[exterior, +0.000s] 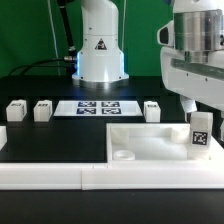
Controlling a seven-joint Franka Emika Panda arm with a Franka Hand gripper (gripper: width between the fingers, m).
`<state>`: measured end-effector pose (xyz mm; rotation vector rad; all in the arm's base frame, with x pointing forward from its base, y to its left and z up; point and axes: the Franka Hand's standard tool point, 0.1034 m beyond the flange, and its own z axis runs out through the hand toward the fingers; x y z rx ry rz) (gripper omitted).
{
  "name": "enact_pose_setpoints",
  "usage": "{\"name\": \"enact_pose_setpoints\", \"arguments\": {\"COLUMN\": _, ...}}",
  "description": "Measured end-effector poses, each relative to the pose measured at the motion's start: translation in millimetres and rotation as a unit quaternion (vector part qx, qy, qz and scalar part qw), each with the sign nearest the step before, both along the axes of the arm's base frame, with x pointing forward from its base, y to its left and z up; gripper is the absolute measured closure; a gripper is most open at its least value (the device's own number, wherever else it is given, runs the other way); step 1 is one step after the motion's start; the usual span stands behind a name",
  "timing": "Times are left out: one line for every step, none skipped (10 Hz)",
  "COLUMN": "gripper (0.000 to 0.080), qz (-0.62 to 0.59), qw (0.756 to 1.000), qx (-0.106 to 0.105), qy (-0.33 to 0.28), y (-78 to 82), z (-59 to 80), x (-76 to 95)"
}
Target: Assemble square table
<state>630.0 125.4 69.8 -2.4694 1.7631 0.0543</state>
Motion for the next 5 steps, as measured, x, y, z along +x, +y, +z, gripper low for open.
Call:
{"name": "enact_pose_setpoints", "arguments": {"gripper": 0.0151, "qz": 0.057, "qw": 0.998, "qx": -0.003, "qy": -0.006, "y": -1.2, "z": -0.2, "x": 0.1}}
{"name": "enact_pose_setpoints", "arguments": {"gripper": 0.0151, "qz": 0.137, "qw": 0.99, "qx": -0.006, "qy": -0.014, "y": -4.2, "z": -0.6, "x": 0.2}}
{"name": "enact_pose_setpoints", "arguments": {"gripper": 0.0151, "qz": 0.195, "qw": 0.98, "qx": -0.008, "qy": -0.02, "y": -5.3, "z": -0.6, "x": 0.4}}
{"name": "enact_pose_setpoints", "arguments": {"gripper": 0.0151, "qz": 0.284, "qw": 0.958, "qx": -0.011, "qy": -0.03, "y": -11.4, "z": -0.4, "x": 1.8}}
{"name": "enact_pose_setpoints", "arguments": {"gripper": 0.0151, "qz": 0.338, "qw": 0.94, "qx": -0.014, "qy": -0.041, "y": -17.3, "z": 1.0, "x": 4.9}}
